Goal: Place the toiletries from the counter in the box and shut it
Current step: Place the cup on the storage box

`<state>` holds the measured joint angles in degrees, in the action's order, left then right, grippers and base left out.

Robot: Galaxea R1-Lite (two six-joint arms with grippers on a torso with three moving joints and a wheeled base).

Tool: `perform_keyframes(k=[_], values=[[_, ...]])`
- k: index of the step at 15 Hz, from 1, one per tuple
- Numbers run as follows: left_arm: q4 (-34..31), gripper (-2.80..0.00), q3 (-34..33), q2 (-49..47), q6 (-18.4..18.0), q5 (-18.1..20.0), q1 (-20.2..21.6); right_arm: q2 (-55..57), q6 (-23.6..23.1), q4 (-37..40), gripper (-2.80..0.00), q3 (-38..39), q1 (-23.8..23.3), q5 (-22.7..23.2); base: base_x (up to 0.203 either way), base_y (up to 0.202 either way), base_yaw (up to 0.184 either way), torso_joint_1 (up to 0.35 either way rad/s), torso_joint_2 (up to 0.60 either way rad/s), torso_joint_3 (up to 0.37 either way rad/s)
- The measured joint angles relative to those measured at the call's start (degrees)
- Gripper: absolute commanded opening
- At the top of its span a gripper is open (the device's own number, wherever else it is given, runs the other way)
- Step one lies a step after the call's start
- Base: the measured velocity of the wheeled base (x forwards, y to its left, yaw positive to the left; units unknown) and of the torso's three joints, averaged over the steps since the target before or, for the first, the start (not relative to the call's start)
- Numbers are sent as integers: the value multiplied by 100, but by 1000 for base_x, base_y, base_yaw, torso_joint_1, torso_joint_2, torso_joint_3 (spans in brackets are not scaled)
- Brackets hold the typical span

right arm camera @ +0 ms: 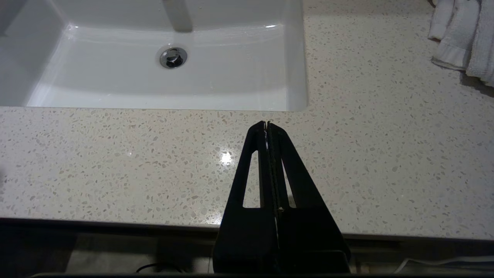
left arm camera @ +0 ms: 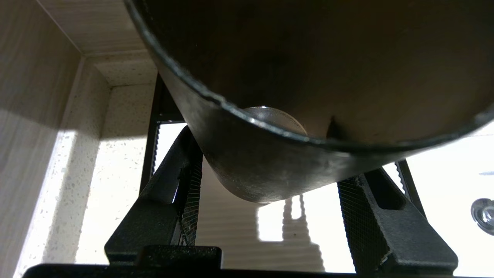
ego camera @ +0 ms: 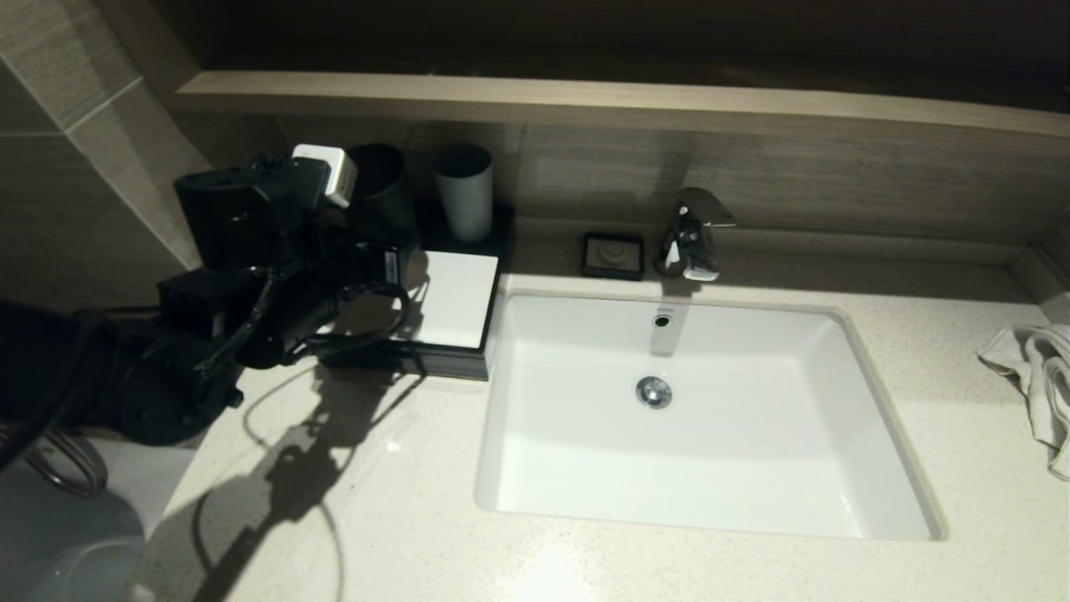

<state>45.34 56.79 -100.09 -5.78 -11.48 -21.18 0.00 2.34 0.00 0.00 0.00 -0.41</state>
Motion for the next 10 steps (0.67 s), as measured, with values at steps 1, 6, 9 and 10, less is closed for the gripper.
perform_keyframes(k=[1, 6, 9, 10], values=[[-33, -280, 42, -8, 0, -1, 13, 0, 0, 0, -280, 0, 0, 0, 0, 0, 0, 0, 0, 0], [-185, -280, 297, -74, 0, -94, 48, 0, 0, 0, -280, 0, 0, -2, 0, 0, 0, 0, 0, 0], [-193, -280, 333, -104, 2, -108, 52, 0, 0, 0, -280, 0, 0, -2, 0, 0, 0, 0, 0, 0], [-193, -280, 340, -117, 0, -116, 52, 0, 0, 0, -280, 0, 0, 0, 0, 0, 0, 0, 0, 0]])
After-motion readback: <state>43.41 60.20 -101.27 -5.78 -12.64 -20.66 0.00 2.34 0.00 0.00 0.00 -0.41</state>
